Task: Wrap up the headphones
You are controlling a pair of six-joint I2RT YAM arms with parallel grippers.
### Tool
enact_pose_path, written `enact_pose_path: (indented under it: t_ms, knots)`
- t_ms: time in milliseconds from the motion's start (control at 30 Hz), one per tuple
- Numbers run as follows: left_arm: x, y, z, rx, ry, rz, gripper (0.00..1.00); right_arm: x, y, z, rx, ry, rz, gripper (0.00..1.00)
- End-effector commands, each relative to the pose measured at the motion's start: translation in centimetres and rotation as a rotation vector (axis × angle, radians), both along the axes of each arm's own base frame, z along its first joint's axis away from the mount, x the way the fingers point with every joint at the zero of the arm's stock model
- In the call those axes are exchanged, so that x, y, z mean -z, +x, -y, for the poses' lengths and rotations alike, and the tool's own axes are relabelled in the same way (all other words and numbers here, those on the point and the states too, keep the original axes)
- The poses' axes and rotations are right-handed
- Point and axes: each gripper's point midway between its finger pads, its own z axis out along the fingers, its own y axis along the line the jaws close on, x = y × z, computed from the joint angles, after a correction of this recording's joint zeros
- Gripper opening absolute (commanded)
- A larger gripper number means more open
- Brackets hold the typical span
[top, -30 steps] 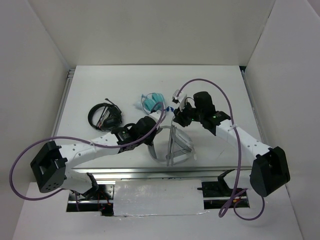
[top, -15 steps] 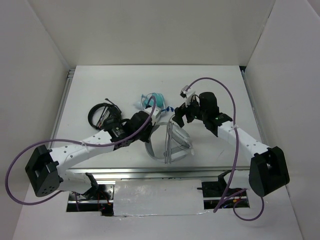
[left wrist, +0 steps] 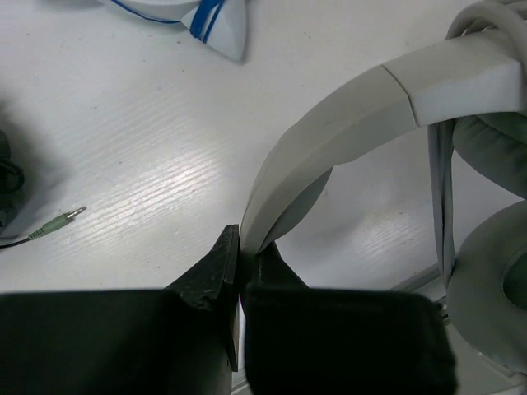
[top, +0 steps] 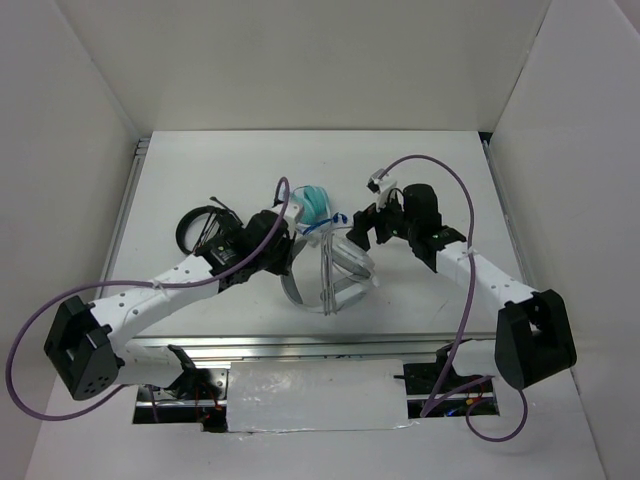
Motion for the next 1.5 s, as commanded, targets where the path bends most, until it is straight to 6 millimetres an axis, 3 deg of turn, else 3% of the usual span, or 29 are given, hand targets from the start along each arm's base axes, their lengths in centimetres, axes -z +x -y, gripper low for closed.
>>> enact_pose_path:
  t_ms: [0, 300, 433, 567, 700, 800, 833, 900, 933, 1033, 1167, 1467]
  knots:
    - [-6.2, 2.0, 1.0, -0.027, -0.229, 0.096, 0.00, -0.1, -0.7, 0.1, -0.035, 0.028, 0.029, 1.00]
    - [-6.4, 1.7, -0.3, -0.043, -0.275, 0.097, 0.00, 0.0, -1.1, 0.7, -0.128, 0.105, -0.015, 1.00]
    - [-5.4, 1.7, -1.1, -0.082, -0.269, 0.072, 0.00, -0.3, -2.0, 0.6, -0.206, 0.163, -0.041, 1.00]
    - [-4.7, 1.6, -1.6, -0.112, -0.264, 0.060, 0.00, -0.8, -0.8, 2.1, -0.082, 0.168, -0.018, 1.00]
    - [-3.6, 1.4, -2.2, -0.156, -0.254, 0.028, 0.00, -0.1, 3.1, 7.7, 0.334, 0.148, -0.059, 1.00]
    - [-2.9, 1.1, -2.4, -0.172, -0.251, 0.008, 0.00, -0.3, 4.4, 11.0, 0.532, 0.183, -0.086, 1.00]
    - [-2.4, 0.9, -2.6, -0.174, -0.246, 0.001, 0.00, -0.1, 5.0, 13.4, 0.669, 0.214, -0.109, 1.00]
    - [-1.6, 0.5, -2.6, -0.180, -0.244, -0.011, 0.00, 1.1, 5.0, 15.2, 0.785, 0.213, -0.198, 1.00]
    - [-1.4, 0.3, -2.5, -0.176, -0.244, -0.013, 0.00, 1.4, 5.2, 18.5, 0.929, 0.235, -0.222, 1.00]
    - [0.0, 0.1, -2.6, -0.190, -0.209, -0.033, 0.00, 2.7, 4.6, 21.2, 1.063, 0.215, -0.317, 1.00]
    - [1.6, 0.1, -2.5, -0.218, -0.172, -0.054, 0.00, 3.7, 3.2, 22.1, 1.116, 0.224, -0.365, 1.00]
    - [5.1, 0.4, -3.0, -0.286, -0.104, -0.111, 0.00, 2.8, 1.7, 22.5, 1.151, 0.214, -0.349, 1.00]
